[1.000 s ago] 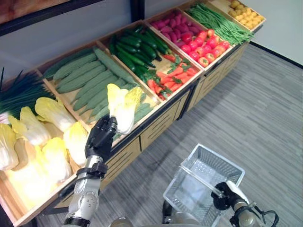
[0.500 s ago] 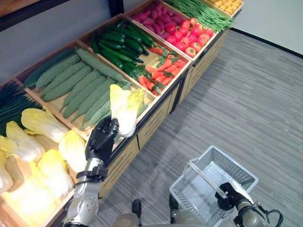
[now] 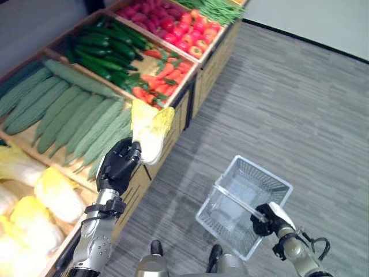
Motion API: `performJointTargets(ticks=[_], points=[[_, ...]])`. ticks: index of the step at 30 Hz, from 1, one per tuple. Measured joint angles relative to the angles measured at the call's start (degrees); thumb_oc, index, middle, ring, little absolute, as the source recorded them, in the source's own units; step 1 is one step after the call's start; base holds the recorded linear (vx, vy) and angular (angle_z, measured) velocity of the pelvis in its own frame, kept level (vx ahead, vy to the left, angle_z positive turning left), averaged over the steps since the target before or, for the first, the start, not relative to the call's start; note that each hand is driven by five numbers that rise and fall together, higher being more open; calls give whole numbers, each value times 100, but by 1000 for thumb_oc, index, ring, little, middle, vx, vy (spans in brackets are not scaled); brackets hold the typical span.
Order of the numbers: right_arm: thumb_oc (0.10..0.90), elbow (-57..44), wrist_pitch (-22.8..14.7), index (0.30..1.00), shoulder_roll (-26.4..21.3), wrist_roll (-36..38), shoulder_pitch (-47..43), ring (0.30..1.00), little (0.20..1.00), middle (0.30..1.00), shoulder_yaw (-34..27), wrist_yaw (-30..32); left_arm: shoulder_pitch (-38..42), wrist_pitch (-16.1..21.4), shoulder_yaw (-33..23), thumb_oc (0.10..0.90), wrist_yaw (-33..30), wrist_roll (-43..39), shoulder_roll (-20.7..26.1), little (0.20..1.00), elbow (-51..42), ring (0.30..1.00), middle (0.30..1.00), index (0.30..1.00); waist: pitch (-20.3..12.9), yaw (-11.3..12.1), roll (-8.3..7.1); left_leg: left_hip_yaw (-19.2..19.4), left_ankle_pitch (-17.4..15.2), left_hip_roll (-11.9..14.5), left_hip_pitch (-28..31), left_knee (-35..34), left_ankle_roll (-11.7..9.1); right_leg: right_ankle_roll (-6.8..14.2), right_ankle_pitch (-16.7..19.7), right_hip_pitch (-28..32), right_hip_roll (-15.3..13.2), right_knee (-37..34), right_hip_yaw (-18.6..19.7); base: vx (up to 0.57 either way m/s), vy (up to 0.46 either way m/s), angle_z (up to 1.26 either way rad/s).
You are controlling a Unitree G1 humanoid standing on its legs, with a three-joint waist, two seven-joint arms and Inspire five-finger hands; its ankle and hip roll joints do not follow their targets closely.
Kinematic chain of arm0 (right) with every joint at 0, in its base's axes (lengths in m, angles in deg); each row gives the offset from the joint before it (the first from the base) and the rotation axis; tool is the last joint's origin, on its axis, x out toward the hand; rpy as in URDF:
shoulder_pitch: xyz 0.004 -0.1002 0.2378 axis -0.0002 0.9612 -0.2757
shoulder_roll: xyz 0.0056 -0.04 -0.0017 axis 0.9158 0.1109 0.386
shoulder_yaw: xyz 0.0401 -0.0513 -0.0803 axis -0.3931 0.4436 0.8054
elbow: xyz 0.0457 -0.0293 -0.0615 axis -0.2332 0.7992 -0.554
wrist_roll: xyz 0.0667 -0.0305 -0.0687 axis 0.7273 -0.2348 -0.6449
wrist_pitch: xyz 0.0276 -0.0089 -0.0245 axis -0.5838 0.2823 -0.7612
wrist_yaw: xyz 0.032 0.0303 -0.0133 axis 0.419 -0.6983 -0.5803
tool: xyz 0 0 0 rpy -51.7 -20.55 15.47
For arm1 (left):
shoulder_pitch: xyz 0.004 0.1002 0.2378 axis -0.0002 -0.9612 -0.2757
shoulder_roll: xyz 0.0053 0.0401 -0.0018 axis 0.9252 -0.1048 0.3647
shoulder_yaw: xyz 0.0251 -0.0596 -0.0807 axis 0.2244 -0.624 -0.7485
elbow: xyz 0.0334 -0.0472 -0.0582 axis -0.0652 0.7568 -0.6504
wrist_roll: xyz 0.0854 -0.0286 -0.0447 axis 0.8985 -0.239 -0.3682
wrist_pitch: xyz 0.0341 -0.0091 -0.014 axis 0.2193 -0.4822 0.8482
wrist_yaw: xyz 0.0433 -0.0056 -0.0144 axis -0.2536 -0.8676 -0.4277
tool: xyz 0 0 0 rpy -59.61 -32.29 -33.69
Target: Get the vegetables into the basket
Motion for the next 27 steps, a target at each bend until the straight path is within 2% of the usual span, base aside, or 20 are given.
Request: performJointTargets(ticks=[1,4,6,7,9,11,12,13,14,15,16,17,19,20,21,22,23,25,27], points=[[400,-9,23,300,-2,1,69,300,300,300,-1,24,-13,3,-34,400,-7,-2,-80,300,10,300,300,300,-128,90,-16,209,0,111,-2,92,0,-88,92,8,163,-255,213,2,-261,-88],[400,-121,15,300,-104,-40,291,300,300,300,-23,22,-63,1,-30,400,-10,-9,-190,300,14,300,300,300,-248,47,-1,228,6,244,-11,228,8,-187,226,98,328,-491,402,6,-207,-51],[400,-218,18,300,-154,-38,580,300,300,300,-55,35,-84,-2,-25,400,-8,-21,-317,300,14,300,300,300,-281,-152,3,217,43,371,-8,399,-15,-200,233,166,437,-542,432,-23,-291,-20],[400,-209,19,300,-174,-38,690,300,300,300,-52,43,-72,-2,-15,400,-13,-29,-359,300,54,300,300,300,-283,-311,6,141,116,433,-72,526,-89,-216,222,148,481,-548,403,-48,-302,-21],[400,-151,28,300,-190,-32,740,300,300,300,-55,44,-53,-18,78,400,-19,-92,-392,300,228,300,300,300,-286,-418,13,96,334,529,-233,886,-382,-298,247,149,521,-588,482,-22,-204,-29],[400,-140,65,300,-253,-32,737,300,300,300,-51,42,-45,-63,171,400,-17,-121,-401,300,235,300,300,300,-281,-392,10,-25,420,557,-292,1136,-450,-381,289,153,534,-589,570,-2,-51,-42],[400,-151,75,300,-359,-26,686,300,300,300,-53,53,-51,-69,248,400,-14,-119,-399,300,233,300,300,300,-243,-281,-81,-598,228,473,-503,1526,-576,-509,335,148,477,-587,833,41,-11,-73],[400,-168,75,300,-439,-20,656,300,300,300,-58,68,-50,-68,294,400,-11,-118,-398,300,225,300,300,300,-241,-215,-82,-1117,28,257,-479,1287,-712,-549,336,125,424,-597,975,50,-6,-78],[400,-184,82,300,-535,-13,611,300,300,300,-71,82,-49,-70,333,400,14,-115,-398,300,220,300,300,300,-245,-194,-64,-1411,-33,114,-456,921,-774,-577,332,100,408,-609,1134,55,-6,-51],[400,-265,97,300,-625,12,587,300,300,300,-135,80,-49,-69,348,400,60,-115,-401,300,209,300,300,300,-253,-214,-22,-1750,-54,-26,-541,629,-716,-548,324,119,411,-742,1225,43,14,-56],[400,-290,94,300,-630,29,563,300,300,300,-233,91,-46,-68,347,400,77,-116,-401,300,201,300,300,300,-246,-155,-8,-1937,-4,-118,-547,380,-647,-611,331,116,426,-788,1295,84,57,-46],[400,-289,95,300,-634,41,554,300,300,300,-266,108,-38,-69,350,400,79,-117,-403,300,205,300,300,300,-246,-177,-4,-1887,127,-151,-692,391,-505,-600,346,156,457,-833,1297,65,60,-43],[400,-332,94,300,-636,151,631,300,300,300,-299,110,-42,-69,350,400,80,-126,-402,300,204,300,300,300,-282,-180,68,-1674,221,-125,-701,369,-349,-577,342,226,521,-916,1287,59,93,-21],[400,-364,88,300,-646,174,687,300,300,300,-320,115,-46,-68,356,400,82,-127,-406,300,201,300,300,300,-327,-188,147,-1628,276,-113,-700,367,-270,-548,336,242,573,-936,1258,70,150,-11],[400,-341,74,300,-683,246,736,300,300,300,-382,115,-36,-63,409,400,98,-127,-393,300,190,300,300,300,-388,-271,346,-1485,81,-62,-604,209,-162,-443,331,239,676,-961,1246,69,191,-10],[400,-318,86,300,-653,257,735,300,300,300,-405,108,-19,-66,440,400,99,-128,-376,300,184,300,300,300,-354,-269,310,-1415,105,-136,-518,26,-182,-329,359,215,587,-949,1277,74,193,-21],[400,-342,85,300,-667,257,726,300,300,300,-405,96,-46,-68,472,400,95,-128,-355,300,189,300,300,300,-335,-261,279,-1298,151,-320,-442,-112,-106,-179,457,175,405,-950,1383,64,187,-30],[400,-400,84,300,-688,258,669,300,300,300,-407,97,-116,-68,518,400,99,-126,-226,300,185,300,300,300,-334,-237,289,-1103,133,-482,-346,-170,-9,-39,454,202,230,-959,1519,38,130,-32],[400,-462,85,300,-691,259,516,300,300,300,-401,96,-86,-73,529,400,100,-120,-22,300,185,300,300,300,-328,-256,280,-1072,99,-627,-300,-170,43,47,463,242,90,-961,1536,14,119,-10]])
